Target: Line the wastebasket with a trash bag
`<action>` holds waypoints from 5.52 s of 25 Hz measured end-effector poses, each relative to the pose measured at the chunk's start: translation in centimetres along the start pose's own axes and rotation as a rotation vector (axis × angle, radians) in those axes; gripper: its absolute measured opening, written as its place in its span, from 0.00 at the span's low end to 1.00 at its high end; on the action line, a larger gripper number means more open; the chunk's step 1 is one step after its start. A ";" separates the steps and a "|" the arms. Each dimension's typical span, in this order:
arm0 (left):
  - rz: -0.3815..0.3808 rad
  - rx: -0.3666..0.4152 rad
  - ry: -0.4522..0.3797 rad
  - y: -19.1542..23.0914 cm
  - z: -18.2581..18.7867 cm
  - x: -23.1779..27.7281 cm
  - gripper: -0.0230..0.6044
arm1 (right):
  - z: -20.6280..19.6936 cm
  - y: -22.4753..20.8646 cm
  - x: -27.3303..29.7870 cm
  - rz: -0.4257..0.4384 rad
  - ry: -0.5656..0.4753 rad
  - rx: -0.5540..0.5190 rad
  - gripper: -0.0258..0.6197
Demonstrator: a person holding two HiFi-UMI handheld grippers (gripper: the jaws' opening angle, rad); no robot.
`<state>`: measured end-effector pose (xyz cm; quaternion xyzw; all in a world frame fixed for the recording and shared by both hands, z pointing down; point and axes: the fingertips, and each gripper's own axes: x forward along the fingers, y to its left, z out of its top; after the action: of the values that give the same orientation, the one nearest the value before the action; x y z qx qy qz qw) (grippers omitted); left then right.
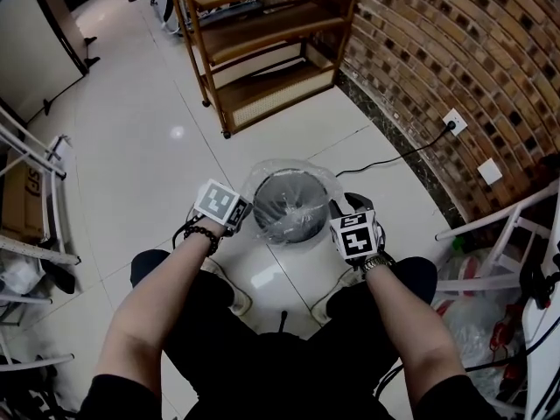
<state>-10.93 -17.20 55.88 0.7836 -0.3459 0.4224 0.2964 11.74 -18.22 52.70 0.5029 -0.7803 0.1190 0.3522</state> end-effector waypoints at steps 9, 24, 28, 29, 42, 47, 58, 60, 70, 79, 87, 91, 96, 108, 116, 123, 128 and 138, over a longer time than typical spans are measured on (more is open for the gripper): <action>-0.023 0.027 0.010 -0.9 0.2 1.4 0.29 | -0.7 2.3 1.9 0.083 0.049 -0.048 0.26; -0.061 0.043 0.120 -2.1 -2.4 4.3 0.31 | -11.0 7.2 4.1 0.307 0.350 0.074 0.26; -0.075 0.052 0.084 -2.4 -1.7 4.6 0.31 | -11.3 7.4 4.0 0.341 0.348 0.107 0.26; -0.077 0.049 0.080 -2.4 -1.6 4.6 0.31 | -11.5 7.4 3.9 0.352 0.351 0.135 0.26; -0.093 0.023 0.035 -2.7 -0.8 4.3 0.31 | -11.8 8.7 5.9 0.442 0.307 0.897 0.33; -0.106 0.024 0.035 -3.1 -0.6 4.5 0.31 | -12.1 8.4 7.2 0.452 0.258 1.042 0.34; -0.123 0.042 0.022 -3.7 0.2 5.0 0.31 | -10.1 3.0 3.2 0.254 0.244 0.662 0.37; -0.128 0.051 0.008 -4.1 0.8 5.0 0.31 | -7.1 1.3 2.5 0.194 0.180 0.483 0.36; -0.131 0.224 0.129 -6.8 -0.6 6.5 0.31 | 1.7 4.2 7.9 0.341 0.148 0.168 0.31; -0.333 0.409 0.211 -13.1 -3.8 8.1 0.31 | 0.7 6.2 11.9 0.426 0.291 0.101 0.29; -0.414 0.400 0.181 -14.7 -2.7 6.5 0.31 | -0.4 9.3 15.0 0.499 0.408 0.083 0.18; -0.364 0.359 0.137 -12.5 -1.0 5.3 0.30 | -0.9 10.7 16.8 0.515 0.457 0.078 0.12; -0.263 0.323 0.112 -8.2 0.3 4.7 0.30 | -5.5 11.8 15.8 0.560 0.646 0.080 0.09; -0.212 0.328 0.091 -7.2 1.5 5.3 0.30 | -7.1 11.1 9.2 0.592 0.679 0.116 0.10; -0.139 0.286 0.019 -5.7 2.4 5.8 0.27 | -2.6 8.0 8.6 0.466 0.365 0.140 0.12; -0.136 0.405 -0.028 -7.3 3.4 7.1 0.16 | -1.2 7.4 7.5 0.415 0.251 -0.017 0.04; -0.099 0.529 -0.039 -8.2 4.3 7.5 0.08 | -1.4 7.6 6.9 0.398 0.202 -0.061 0.04; -0.079 0.463 -0.114 -7.4 5.0 6.6 0.04 | -1.4 6.6 4.7 0.309 0.059 0.019 0.04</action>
<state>-0.12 -18.60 57.93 0.8663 -0.2249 0.4335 0.1051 5.47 -17.71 58.00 0.3765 -0.8365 0.1940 0.3478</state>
